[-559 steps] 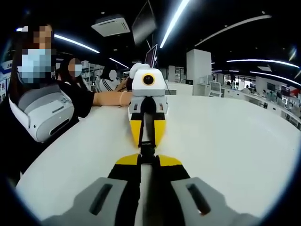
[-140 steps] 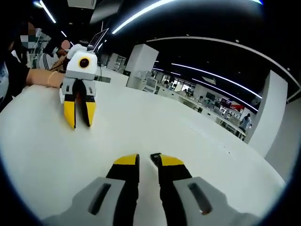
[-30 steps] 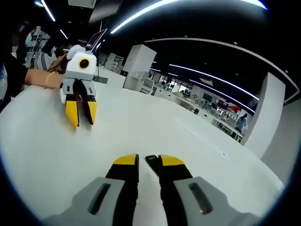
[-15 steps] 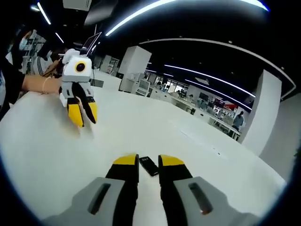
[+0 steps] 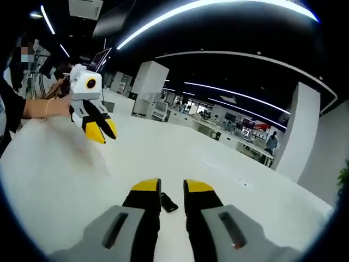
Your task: Snap the two parts of the plastic buckle together until the buckle closes and remains connected.
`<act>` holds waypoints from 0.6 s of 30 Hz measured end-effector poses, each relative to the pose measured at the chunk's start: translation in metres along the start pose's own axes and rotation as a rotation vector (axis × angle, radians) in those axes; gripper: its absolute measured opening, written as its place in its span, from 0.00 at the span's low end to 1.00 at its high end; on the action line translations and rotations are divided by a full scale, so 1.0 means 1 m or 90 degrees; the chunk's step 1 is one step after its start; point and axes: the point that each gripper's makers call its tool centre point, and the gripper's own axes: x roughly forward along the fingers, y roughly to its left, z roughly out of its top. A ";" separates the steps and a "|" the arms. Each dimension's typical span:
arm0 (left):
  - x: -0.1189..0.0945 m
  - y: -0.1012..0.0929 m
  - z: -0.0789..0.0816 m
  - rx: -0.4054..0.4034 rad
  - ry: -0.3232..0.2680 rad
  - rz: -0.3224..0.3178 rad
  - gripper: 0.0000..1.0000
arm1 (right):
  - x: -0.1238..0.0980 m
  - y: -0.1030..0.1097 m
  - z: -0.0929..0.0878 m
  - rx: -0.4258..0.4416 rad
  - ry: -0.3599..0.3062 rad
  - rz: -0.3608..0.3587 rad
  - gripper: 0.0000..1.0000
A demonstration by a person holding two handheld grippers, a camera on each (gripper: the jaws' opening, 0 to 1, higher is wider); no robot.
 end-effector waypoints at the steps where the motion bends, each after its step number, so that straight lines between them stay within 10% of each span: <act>1: -0.001 0.001 0.001 0.001 0.000 0.006 0.14 | 0.000 -0.001 0.001 0.001 -0.001 -0.001 0.16; 18: -0.012 0.004 0.021 0.078 0.039 0.079 0.14 | -0.008 -0.016 0.015 0.003 0.002 -0.023 0.16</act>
